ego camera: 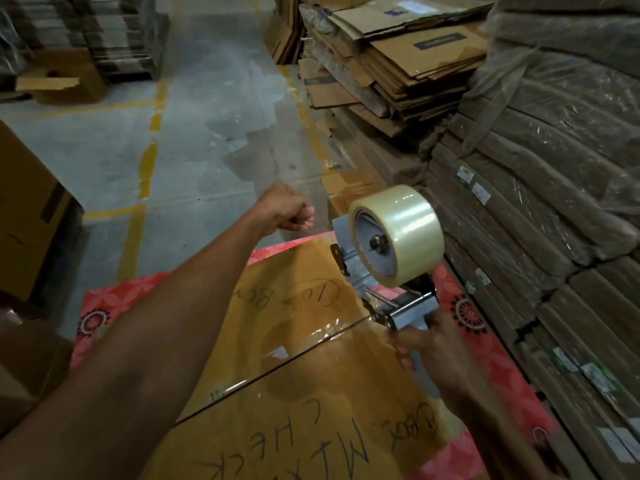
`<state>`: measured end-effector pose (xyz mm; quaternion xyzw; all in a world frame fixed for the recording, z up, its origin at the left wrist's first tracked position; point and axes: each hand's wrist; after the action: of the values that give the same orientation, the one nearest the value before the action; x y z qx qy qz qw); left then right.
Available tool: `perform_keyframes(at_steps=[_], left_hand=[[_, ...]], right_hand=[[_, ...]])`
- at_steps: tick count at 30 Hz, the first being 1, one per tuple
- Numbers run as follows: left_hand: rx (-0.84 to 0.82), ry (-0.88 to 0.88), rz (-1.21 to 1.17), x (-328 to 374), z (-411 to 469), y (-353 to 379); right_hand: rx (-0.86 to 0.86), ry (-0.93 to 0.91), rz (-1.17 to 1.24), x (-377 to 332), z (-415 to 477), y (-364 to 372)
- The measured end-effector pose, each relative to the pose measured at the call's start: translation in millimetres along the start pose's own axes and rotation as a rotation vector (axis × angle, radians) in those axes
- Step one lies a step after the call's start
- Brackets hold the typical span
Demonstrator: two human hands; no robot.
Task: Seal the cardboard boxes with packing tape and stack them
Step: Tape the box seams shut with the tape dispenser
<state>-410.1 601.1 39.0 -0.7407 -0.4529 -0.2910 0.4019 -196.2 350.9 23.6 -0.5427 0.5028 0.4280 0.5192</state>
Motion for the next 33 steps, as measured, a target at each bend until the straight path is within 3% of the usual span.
perform_keyframes(at_steps=[5, 9, 13, 17, 19, 24, 27, 33], left_hand=[[0.109, 0.064, 0.143, -5.7, 14.1, 29.6], [0.316, 0.080, 0.213, -13.6, 25.8, 24.7], [0.288, 0.081, 0.105, -24.2, 27.9, 14.2], [-0.014, 0.070, 0.115, -25.7, 13.8, 29.2], [-0.078, 0.016, 0.170, -27.8, 7.7, 31.3], [0.045, 0.098, 0.116, -25.4, 6.4, 32.5], [0.031, 0.113, 0.008, -9.2, 3.8, 33.6], [0.070, 0.109, 0.221, -13.4, 17.9, 42.0]], right_hand=[[0.082, 0.105, 0.013, 7.9, -9.2, 6.5], [0.108, 0.130, 0.042, 18.3, -14.5, -0.4], [0.133, 0.146, 0.106, 18.6, -15.5, -3.0], [0.129, 0.139, 0.110, 16.4, -12.3, -3.4], [0.125, 0.148, 0.104, 15.0, -11.5, -2.2], [0.100, 0.132, 0.078, 11.9, -11.8, -0.5], [0.085, 0.120, 0.053, 8.7, -13.5, 3.0], [0.082, 0.123, -0.057, 6.2, -6.4, 10.7]])
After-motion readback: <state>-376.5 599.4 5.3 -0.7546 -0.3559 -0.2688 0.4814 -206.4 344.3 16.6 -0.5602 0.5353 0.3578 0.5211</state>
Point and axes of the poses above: each hand's wrist, its own z-axis towards the middle knuckle, its own y-axis out of the palm, x = y × z, and after that the axes turned 10 degrees about -y, right-handed
